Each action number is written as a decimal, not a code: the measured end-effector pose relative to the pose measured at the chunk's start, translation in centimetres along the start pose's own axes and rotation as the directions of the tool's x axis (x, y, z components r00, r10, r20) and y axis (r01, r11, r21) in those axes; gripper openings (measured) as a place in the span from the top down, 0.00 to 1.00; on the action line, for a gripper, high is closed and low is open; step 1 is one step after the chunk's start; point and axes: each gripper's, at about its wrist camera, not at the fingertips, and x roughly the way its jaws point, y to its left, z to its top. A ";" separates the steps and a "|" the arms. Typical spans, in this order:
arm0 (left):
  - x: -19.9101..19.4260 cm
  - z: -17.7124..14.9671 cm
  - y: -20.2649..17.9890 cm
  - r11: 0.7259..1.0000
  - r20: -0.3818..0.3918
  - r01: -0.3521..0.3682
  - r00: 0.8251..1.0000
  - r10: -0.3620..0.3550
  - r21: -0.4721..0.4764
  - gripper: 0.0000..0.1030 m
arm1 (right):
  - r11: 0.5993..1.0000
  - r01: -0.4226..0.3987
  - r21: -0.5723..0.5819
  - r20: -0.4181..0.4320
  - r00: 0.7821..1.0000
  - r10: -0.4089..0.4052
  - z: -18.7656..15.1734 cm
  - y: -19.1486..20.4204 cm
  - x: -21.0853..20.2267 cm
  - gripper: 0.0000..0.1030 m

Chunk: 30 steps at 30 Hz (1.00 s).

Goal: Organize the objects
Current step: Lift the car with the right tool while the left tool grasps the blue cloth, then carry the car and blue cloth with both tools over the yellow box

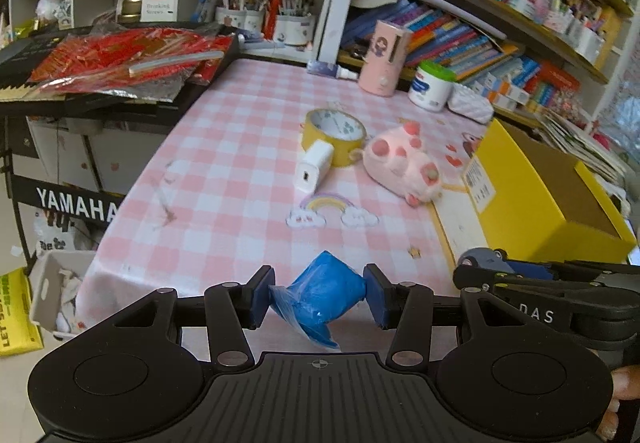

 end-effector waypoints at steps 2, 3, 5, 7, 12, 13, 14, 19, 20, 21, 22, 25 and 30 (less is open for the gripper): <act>-0.6 -0.7 -0.1 1.000 -0.009 0.014 1.000 -0.013 0.011 0.55 | 1.000 0.003 0.005 -0.003 1.000 -0.003 -0.9 0.4 -0.6 0.61; -0.9 -1.1 -0.1 1.000 -0.013 0.020 1.000 -0.020 0.019 0.55 | 1.000 0.004 0.009 -0.003 1.000 -0.004 -1.3 0.5 -0.9 0.61; -1.5 -1.7 -0.3 0.999 -0.019 0.034 0.999 -0.033 0.030 0.55 | 1.000 0.009 0.017 -0.005 1.000 -0.009 -2.1 0.8 -1.5 0.61; -1.9 -2.4 -0.4 0.998 -0.029 0.047 0.999 -0.046 0.036 0.55 | 1.000 0.015 0.026 -0.011 1.000 -0.014 -2.9 1.0 -2.1 0.61; -2.7 -3.9 -1.0 0.995 -0.050 0.083 0.996 -0.080 0.061 0.55 | 0.998 0.038 0.055 -0.021 0.999 -0.037 -5.1 1.1 -3.5 0.61; -2.8 -4.2 -1.2 0.994 -0.055 0.091 0.995 -0.087 0.068 0.55 | 0.997 0.044 0.063 -0.022 0.999 -0.043 -5.5 1.1 -3.8 0.61; -2.8 -4.5 -1.4 0.992 -0.061 0.099 0.994 -0.095 0.076 0.55 | 0.996 0.052 0.073 -0.024 0.998 -0.051 -6.1 0.9 -4.2 0.61; -3.0 -5.6 -2.9 0.982 -0.094 0.150 0.986 -0.139 0.119 0.55 | 0.987 0.095 0.130 -0.033 0.995 -0.092 -8.2 -0.1 -5.7 0.61; -3.1 -5.7 -3.3 0.979 -0.100 0.159 0.984 -0.147 0.128 0.55 | 0.984 0.104 0.143 -0.035 0.994 -0.100 -8.5 -0.4 -6.0 0.61; -3.1 -5.9 -3.6 0.976 -0.105 0.168 0.982 -0.154 0.140 0.55 | 0.981 0.112 0.155 -0.036 0.993 -0.108 -8.7 -0.6 -6.2 0.61; -3.2 -5.9 -4.0 0.973 -0.108 0.176 0.981 -0.160 0.149 0.55 | 0.978 0.120 0.168 -0.038 0.993 -0.115 -9.0 -0.9 -6.4 0.61; -3.1 -6.2 -4.9 0.964 -0.121 0.200 0.976 -0.181 0.175 0.55 | 0.969 0.144 0.201 -0.041 0.989 -0.139 -9.7 -1.7 -7.2 0.61; -2.8 -6.3 -6.6 0.947 -0.144 0.240 0.967 -0.212 0.213 0.55 | 0.956 0.177 0.233 -0.042 0.984 -0.172 -10.5 -2.7 -8.3 0.61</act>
